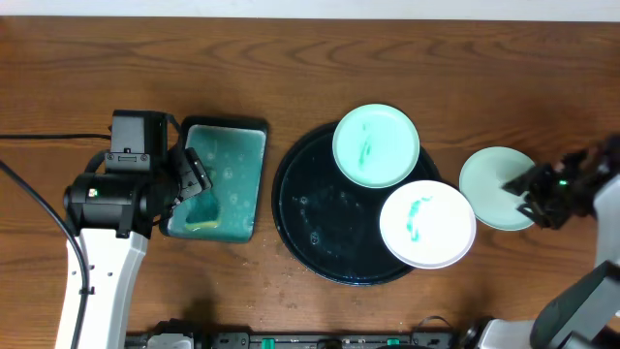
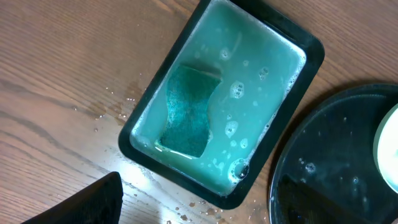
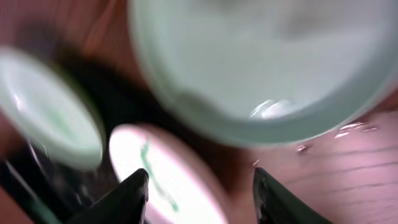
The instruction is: Clean dirty plates on tray and stack at the side
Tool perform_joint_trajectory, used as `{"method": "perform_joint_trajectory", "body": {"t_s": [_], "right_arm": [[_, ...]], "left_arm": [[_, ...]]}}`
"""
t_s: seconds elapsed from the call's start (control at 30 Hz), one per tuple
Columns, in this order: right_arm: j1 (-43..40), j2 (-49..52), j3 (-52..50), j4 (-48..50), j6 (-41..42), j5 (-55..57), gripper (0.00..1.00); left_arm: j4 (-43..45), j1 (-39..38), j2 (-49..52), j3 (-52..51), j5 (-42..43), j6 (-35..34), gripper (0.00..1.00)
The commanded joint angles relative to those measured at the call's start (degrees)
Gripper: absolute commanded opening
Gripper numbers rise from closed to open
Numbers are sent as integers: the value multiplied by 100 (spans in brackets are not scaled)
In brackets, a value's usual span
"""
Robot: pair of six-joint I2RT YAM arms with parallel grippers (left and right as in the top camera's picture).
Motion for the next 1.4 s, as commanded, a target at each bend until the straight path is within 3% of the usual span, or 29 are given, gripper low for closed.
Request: {"method": "perform_joint_trajectory", "body": {"t_s": [0.0,0.13,0.27,0.4,0.47,0.5,0.73,0.97,1.23,1.37], "right_arm": [[667,-61,-50,-175,-702,446,53],[1443,-61,-463,52,-291,1731,54],[1937,-61,-903,597,-114,1825,51],[2201,-61,-1215,874,105,1823,31],[2267,-61,-1241,866,140,1823,8],[2302,-63,-1228,837,140,1823,2],[2673,-323,-896,455,-111,1453,1],[3803,-649,-852,568,-297,1139,1],[4903,-170,-1016,1458,-494,2087,1],[4955,101,-1014,1934,-595,2533,14]], "left_arm": [[-15,20,-4,125,-24,35,80],[-15,20,-4,125,-24,35,80],[-15,20,-4,125,-24,35,80],[-15,20,-4,125,-24,35,80],[-15,20,-4,125,-24,35,80],[-15,20,-4,125,-24,35,80],[-15,20,-4,125,-24,35,80],[-15,20,-4,125,-24,35,80],[-15,20,-4,125,-24,35,80],[-13,20,-4,125,-22,31,80]]}}
